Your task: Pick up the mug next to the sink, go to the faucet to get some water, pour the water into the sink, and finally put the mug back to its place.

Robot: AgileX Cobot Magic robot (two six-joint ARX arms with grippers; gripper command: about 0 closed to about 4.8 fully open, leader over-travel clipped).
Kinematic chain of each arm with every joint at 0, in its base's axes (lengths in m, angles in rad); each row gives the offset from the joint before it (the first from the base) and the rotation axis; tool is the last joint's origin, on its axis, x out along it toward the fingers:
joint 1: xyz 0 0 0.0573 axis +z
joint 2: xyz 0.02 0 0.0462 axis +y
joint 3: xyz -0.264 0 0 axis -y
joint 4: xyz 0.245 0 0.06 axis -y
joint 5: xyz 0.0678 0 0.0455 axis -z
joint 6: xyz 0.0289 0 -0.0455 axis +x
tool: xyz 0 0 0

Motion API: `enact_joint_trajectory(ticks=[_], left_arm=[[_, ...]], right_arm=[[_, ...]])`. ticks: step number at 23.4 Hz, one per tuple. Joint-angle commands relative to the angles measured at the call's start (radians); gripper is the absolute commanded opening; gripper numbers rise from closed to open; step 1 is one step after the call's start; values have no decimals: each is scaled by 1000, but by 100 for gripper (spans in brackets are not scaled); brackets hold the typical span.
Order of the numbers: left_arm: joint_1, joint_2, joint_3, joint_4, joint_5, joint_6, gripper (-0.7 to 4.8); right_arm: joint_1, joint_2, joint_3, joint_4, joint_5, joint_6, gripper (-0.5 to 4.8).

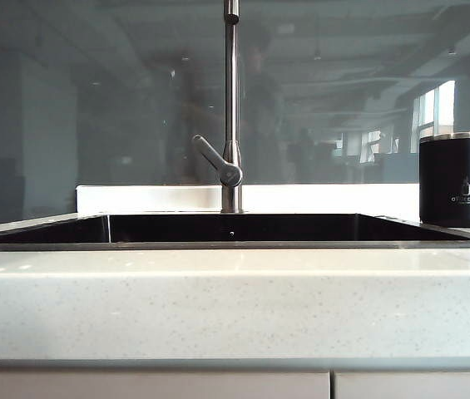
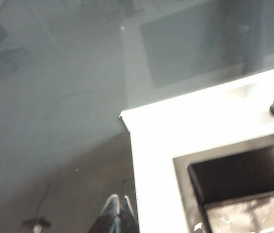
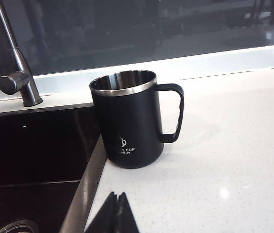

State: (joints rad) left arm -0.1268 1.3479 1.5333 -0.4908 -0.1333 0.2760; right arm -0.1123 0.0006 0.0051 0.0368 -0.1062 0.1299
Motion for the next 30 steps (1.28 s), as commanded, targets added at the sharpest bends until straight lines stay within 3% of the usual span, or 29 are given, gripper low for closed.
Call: enact_joint_trajectory(ticks=[1, 3, 5, 13, 20, 30], left_arm=[[39, -134, -173, 63, 0, -52, -6], [61, -205, -272, 91, 28, -76, -6], [102, -354, -492, 169, 74, -79, -6], [163, -663, -908, 319, 63, -105, -6], [163, -971, -1185, 475, 41, -120, -6], [162, -1296, -1415, 528, 66, -120, -6]], right_arm=[[-1, -2, -4, 19, -1, -3, -8], [-1, -2, -4, 19, -1, -3, -8], [-2, -2, -4, 19, -1, -3, -8], [-2, -2, -3, 19, -1, -3, -8], [-2, -2, -3, 19, -1, -3, -7], [-1, -2, -3, 19, -1, -3, -8]])
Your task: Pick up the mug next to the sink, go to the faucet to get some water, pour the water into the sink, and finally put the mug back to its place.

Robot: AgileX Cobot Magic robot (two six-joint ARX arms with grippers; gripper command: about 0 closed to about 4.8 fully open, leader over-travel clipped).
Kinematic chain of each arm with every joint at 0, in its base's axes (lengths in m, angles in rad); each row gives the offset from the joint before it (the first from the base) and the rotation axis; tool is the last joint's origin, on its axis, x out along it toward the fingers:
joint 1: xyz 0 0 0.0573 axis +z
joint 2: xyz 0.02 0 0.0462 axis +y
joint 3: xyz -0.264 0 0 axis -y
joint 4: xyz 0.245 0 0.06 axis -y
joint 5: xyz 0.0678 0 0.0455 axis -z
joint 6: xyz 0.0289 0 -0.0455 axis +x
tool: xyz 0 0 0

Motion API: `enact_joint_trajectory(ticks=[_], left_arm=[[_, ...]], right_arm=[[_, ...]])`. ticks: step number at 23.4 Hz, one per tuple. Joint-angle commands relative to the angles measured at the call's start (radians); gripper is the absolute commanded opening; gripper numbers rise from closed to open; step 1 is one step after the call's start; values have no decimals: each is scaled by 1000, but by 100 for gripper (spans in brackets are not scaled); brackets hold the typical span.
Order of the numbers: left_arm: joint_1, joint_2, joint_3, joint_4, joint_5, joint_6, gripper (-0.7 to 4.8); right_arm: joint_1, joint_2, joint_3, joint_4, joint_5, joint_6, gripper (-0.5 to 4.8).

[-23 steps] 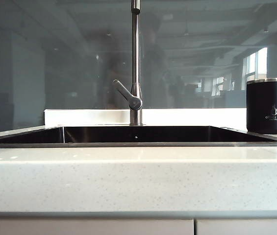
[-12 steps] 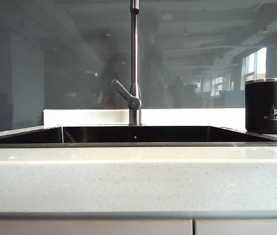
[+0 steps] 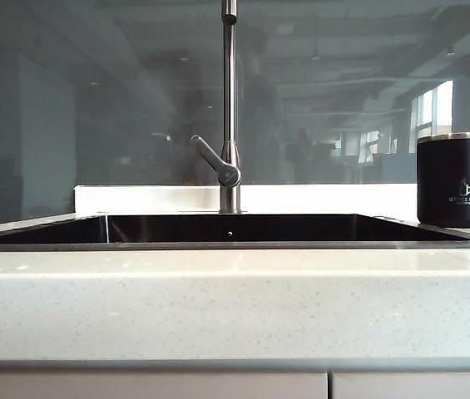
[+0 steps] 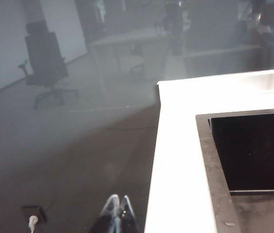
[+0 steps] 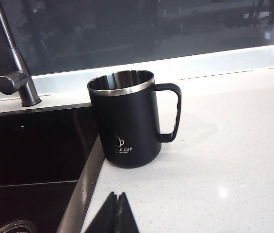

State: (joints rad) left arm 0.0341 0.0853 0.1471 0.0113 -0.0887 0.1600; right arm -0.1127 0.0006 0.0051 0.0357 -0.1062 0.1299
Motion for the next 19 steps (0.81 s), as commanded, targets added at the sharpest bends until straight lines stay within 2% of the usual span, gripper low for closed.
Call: enact_joint_trajectory(ticks=[1, 8, 11, 12, 15, 19], left_arm=[[0, -68, -50, 31, 39, -3, -6], [-24, -82, -80, 57, 31, -27, -6], [-23, -82, -95, 57, -8, -109, -6], [-23, -82, -101, 58, -7, -113, -6], [-24, -82, -136, 68, -2, -199, -6], [-40, -82, -137, 60, 3, -194, -6]], right_arm=[[-1, -2, -3, 21, -1, -3, -8], [-1, -2, -3, 16, -1, -3, -8], [-1, -2, -3, 14, -1, -3, -8], [-1, -2, -3, 13, -1, -3, -8], [-1, -2, -3, 13, -1, -3, -8], [-1, -2, -3, 13, -1, -3, -7]])
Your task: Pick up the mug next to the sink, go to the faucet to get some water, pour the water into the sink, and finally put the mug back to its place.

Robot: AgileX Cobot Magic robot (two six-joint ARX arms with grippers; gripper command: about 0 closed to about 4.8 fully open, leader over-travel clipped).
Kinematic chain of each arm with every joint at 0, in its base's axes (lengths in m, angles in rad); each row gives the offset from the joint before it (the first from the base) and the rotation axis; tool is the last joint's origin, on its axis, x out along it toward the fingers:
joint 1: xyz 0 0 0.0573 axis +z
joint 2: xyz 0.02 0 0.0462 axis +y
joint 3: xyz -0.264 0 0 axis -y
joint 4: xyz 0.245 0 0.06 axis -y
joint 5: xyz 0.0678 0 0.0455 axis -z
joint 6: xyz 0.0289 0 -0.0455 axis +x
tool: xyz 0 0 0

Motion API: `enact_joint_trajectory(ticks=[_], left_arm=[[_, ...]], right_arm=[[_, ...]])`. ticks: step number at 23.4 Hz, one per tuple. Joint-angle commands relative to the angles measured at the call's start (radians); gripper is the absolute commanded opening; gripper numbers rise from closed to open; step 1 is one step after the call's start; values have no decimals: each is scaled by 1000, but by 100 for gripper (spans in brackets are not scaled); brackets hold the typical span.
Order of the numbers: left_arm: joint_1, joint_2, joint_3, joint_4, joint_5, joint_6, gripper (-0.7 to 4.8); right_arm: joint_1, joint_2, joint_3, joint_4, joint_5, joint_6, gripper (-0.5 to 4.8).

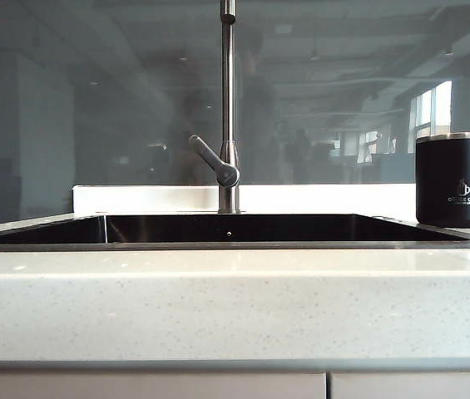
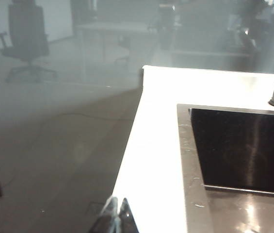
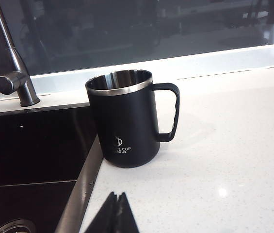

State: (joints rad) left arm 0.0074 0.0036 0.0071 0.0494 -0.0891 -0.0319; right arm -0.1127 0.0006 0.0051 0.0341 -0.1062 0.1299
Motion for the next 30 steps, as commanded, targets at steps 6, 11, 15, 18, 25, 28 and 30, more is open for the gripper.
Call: enact_joint_trajectory(ticks=[6, 11, 15, 18, 25, 28, 30], left_arm=[[-23, 0, 3, 21, 3, -3, -6], [-23, 0, 3, 21, 7, -2, -6], [-22, 0, 3, 18, 6, -1, -6], [-22, 0, 3, 18, 16, 33, -6], [-22, 0, 3, 18, 23, 33, -6], [-22, 0, 3, 18, 23, 33, -6], [-22, 0, 3, 18, 22, 32, -5]], right_arm=[[-1, -2, -3, 15, -1, -3, -8], [-1, -2, -3, 15, -1, -3, -7], [-1, -2, -3, 15, -1, -3, -7], [-1, -2, -3, 15, -1, -3, -8], [-1, -2, -3, 15, -1, -3, -8], [-1, -2, -3, 15, -1, -3, -8], [-1, -2, -3, 15, -1, -3, -8]])
